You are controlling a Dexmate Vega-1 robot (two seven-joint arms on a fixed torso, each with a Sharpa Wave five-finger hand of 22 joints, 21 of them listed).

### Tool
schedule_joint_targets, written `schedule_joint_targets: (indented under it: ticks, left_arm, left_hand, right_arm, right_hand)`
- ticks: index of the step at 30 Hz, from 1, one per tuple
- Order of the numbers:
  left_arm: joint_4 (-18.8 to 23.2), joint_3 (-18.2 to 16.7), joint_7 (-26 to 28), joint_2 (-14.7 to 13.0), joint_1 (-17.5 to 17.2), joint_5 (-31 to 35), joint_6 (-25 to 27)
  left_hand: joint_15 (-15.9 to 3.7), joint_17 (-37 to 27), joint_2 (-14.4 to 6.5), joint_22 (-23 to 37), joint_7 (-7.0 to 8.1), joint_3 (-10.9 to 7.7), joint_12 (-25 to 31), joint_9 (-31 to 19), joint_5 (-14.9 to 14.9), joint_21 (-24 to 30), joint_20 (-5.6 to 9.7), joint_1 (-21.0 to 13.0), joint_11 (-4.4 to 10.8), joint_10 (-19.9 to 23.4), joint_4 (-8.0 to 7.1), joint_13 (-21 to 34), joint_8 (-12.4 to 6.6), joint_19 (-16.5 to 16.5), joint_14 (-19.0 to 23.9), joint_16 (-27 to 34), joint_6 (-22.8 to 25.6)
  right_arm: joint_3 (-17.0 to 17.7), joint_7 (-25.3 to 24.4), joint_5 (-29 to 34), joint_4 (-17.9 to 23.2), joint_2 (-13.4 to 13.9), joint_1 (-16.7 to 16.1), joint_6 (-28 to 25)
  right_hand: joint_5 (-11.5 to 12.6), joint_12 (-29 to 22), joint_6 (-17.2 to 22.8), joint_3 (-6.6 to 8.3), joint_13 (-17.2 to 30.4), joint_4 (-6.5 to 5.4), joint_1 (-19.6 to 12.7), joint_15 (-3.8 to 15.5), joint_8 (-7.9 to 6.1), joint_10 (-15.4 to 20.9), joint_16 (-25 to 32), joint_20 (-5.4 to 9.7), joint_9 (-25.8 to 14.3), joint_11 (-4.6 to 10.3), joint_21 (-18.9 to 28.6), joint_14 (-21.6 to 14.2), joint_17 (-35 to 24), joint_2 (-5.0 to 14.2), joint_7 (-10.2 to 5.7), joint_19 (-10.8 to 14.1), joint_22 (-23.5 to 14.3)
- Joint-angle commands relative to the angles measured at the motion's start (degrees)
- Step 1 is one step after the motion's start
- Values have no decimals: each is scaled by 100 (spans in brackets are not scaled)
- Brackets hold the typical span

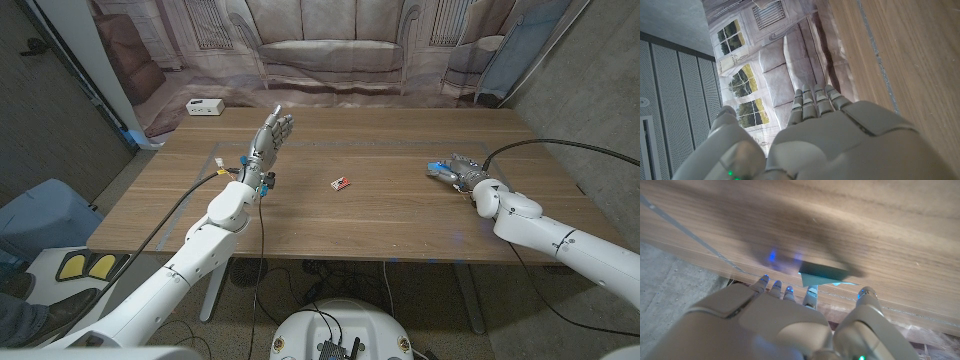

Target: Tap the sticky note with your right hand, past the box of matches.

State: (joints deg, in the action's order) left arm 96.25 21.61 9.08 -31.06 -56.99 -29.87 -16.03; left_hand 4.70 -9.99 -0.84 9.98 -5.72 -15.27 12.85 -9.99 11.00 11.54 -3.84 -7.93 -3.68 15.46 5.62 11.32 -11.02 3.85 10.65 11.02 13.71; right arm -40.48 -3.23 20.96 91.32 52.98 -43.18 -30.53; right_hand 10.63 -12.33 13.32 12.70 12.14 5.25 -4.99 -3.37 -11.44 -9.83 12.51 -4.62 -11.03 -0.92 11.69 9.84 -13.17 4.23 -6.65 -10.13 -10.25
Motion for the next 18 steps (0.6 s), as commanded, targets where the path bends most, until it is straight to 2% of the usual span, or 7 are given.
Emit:
schedule_joint_targets:
  ticks: [1,18]
  left_arm:
    - [58,14,-23,-33,22,16,84]
    - [41,30,7,-1,18,33,68]
  left_hand:
    - [-24,-31,-53,33,-6,-17,-7,-33,-8,-18,-56,-31,2,41,16,15,8,2,44,-14,70]
    - [-22,-31,-56,33,0,-13,-11,-33,-9,-19,-54,-30,5,50,22,16,8,0,45,-15,80]
  right_arm:
    - [33,-11,-67,81,74,-75,-216]
    - [56,-70,-160,75,96,-66,-425]
  right_hand:
    - [7,-10,59,5,6,13,55,-28,-37,-885,29,-25,-24,-40,29,1493,-29,-26,3,-1142,-25]
    - [7,-11,82,-7,7,3,81,-45,-41,-886,33,-29,-26,-54,34,1487,-35,-39,16,-1125,-25]
